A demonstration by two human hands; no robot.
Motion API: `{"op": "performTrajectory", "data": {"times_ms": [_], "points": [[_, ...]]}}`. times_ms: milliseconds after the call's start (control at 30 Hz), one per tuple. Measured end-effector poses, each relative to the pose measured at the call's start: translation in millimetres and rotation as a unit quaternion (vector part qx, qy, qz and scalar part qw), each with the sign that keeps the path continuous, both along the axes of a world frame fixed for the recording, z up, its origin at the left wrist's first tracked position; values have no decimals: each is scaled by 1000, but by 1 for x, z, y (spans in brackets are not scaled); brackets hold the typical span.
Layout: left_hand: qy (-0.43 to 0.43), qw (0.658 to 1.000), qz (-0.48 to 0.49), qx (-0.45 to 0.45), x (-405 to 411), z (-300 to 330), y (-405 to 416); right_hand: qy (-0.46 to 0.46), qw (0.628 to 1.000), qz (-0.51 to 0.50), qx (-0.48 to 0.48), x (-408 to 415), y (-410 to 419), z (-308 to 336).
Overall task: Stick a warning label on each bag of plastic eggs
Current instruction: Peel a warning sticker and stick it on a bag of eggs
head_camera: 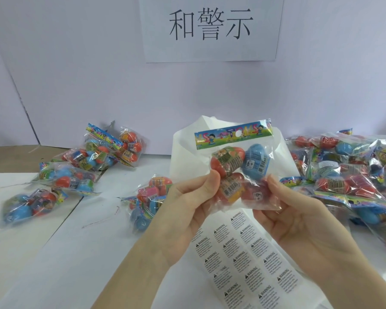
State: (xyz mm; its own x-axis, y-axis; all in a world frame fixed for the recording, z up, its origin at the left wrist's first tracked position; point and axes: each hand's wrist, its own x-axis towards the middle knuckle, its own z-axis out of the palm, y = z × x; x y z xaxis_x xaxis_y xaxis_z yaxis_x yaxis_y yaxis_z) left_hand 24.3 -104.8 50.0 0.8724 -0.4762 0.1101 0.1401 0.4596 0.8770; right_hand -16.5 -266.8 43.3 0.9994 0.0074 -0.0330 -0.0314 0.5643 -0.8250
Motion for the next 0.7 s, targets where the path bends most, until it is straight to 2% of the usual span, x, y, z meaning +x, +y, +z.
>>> {"op": "performTrajectory", "data": {"times_ms": [233,467,700], "points": [[11,998,54,22,2,1,1,3,1000,11,-18,0,-1,-2],[-67,984,131,96,4,-7,-2,-7,996,-32,-81,-1,2,-2],[-1,999,1,50,8,-5,2,3,997,-69,-46,-1,2,2]]}}
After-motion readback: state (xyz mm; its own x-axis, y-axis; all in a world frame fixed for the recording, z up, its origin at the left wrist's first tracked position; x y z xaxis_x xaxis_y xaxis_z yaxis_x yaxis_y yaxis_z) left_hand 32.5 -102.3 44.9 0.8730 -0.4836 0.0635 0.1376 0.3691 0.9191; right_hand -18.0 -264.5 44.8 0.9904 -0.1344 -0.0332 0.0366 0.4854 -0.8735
